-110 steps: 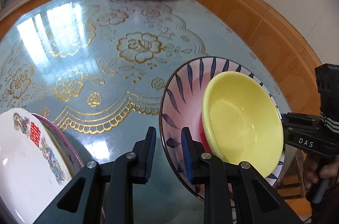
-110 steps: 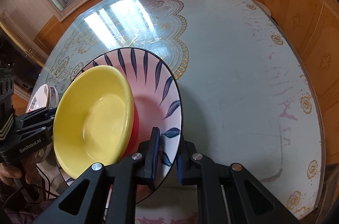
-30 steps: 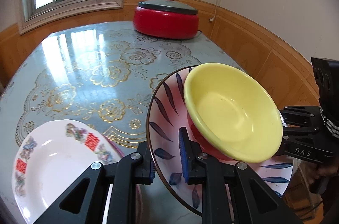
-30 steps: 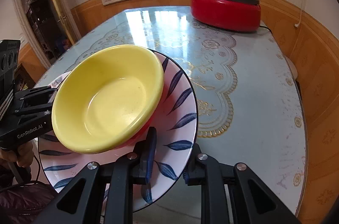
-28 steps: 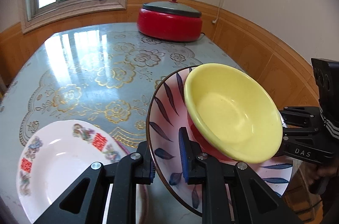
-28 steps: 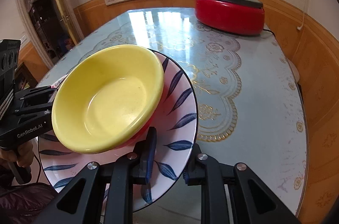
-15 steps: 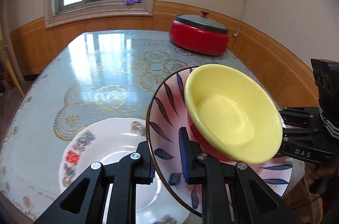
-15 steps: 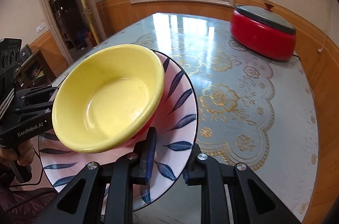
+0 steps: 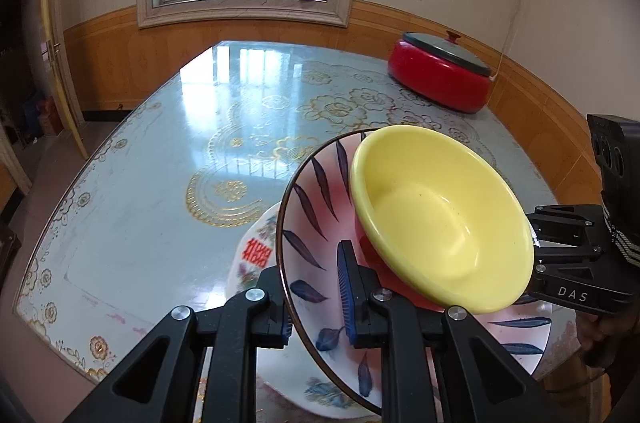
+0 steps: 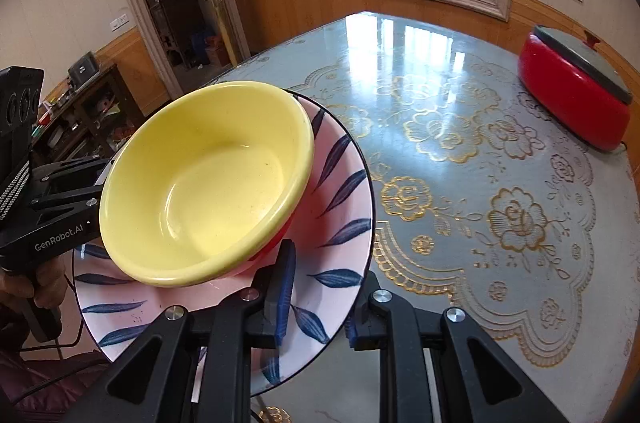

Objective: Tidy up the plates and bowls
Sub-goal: 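Carry the blue-striped plate with its bowls over the white plate stack, then lower the blue-striped plate onto the white plate stack with both grippers, then open both grippers and pull them back from the stack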

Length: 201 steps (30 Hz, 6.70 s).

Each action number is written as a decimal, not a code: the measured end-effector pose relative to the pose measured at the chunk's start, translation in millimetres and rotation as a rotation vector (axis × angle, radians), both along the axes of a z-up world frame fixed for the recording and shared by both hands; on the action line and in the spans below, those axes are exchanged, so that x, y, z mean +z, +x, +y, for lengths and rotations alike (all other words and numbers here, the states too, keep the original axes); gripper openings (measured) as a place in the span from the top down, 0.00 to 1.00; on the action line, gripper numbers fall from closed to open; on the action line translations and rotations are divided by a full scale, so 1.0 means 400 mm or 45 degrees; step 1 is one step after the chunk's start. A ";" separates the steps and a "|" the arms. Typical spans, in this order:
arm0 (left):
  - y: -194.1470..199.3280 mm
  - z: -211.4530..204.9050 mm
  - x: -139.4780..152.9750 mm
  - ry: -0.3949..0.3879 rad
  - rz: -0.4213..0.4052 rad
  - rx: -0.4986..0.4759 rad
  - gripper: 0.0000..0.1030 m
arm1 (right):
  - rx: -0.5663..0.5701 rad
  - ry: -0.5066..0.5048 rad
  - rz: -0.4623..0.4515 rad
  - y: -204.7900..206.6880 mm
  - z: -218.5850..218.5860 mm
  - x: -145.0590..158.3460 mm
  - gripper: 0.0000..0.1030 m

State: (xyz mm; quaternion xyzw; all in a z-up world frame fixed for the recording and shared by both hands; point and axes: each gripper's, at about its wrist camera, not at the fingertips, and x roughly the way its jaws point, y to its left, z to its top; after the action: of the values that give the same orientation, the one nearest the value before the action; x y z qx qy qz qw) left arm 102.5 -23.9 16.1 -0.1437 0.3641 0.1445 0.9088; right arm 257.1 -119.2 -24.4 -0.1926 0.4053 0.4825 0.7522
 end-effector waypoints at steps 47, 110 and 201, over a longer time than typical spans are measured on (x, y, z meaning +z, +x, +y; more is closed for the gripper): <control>0.009 0.061 -0.118 -0.058 0.073 -0.094 0.82 | -0.133 -0.120 -0.064 -0.047 0.087 -0.114 0.81; -0.007 0.079 -0.117 0.005 0.041 -0.306 0.74 | -0.650 -0.070 -0.007 -0.142 0.038 -0.087 0.82; -0.303 0.097 -0.115 0.128 -0.097 -0.276 0.00 | -1.406 0.129 -0.407 -0.580 0.041 -0.047 0.62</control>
State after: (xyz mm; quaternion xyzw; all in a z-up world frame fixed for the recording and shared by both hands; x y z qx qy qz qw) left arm -18.7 14.8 -30.0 -0.0632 0.3351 0.0578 0.9383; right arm 24.9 -102.8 -43.3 0.0132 0.3035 0.0019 0.9527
